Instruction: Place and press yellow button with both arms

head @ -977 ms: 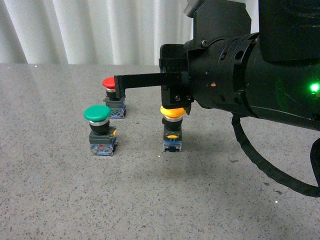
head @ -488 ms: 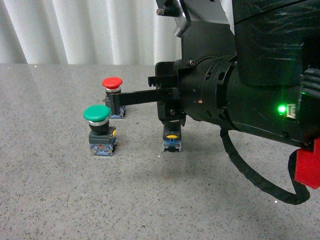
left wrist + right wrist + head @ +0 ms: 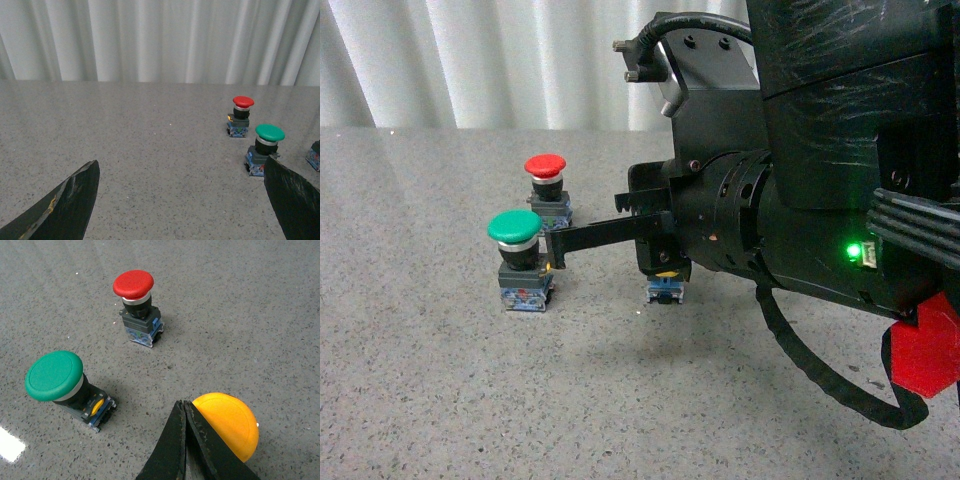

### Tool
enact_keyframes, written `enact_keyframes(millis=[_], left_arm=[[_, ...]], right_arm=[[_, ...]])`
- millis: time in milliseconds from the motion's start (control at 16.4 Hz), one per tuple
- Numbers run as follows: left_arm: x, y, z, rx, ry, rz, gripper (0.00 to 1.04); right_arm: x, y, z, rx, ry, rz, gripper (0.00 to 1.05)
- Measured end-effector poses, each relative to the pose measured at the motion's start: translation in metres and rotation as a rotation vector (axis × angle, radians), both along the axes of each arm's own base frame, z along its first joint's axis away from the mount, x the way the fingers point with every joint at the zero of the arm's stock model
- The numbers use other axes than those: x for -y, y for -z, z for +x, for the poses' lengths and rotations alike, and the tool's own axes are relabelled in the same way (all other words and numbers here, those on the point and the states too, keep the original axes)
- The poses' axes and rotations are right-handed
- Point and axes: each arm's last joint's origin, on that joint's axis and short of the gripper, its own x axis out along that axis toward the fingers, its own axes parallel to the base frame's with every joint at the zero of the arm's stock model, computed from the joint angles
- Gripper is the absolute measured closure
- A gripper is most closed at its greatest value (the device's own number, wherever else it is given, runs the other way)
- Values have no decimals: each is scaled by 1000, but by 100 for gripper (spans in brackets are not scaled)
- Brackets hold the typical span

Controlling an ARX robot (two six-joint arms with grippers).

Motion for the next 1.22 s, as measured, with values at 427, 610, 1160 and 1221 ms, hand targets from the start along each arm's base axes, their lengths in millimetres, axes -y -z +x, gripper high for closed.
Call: enact_keyframes(millis=[427, 610, 1160, 1221], left_arm=[[0, 0, 0, 0, 0, 0, 7], [0, 0, 0, 0, 0, 0, 7], [0, 0, 0, 0, 0, 0, 7], [0, 0, 0, 0, 0, 0, 7]], right_arm=[[-1, 2, 6, -53, 21, -47, 103], [2, 2, 11, -107, 47, -49, 103], [9, -71, -8, 132, 7, 390, 103], [10, -74, -9, 135, 7, 400, 103]])
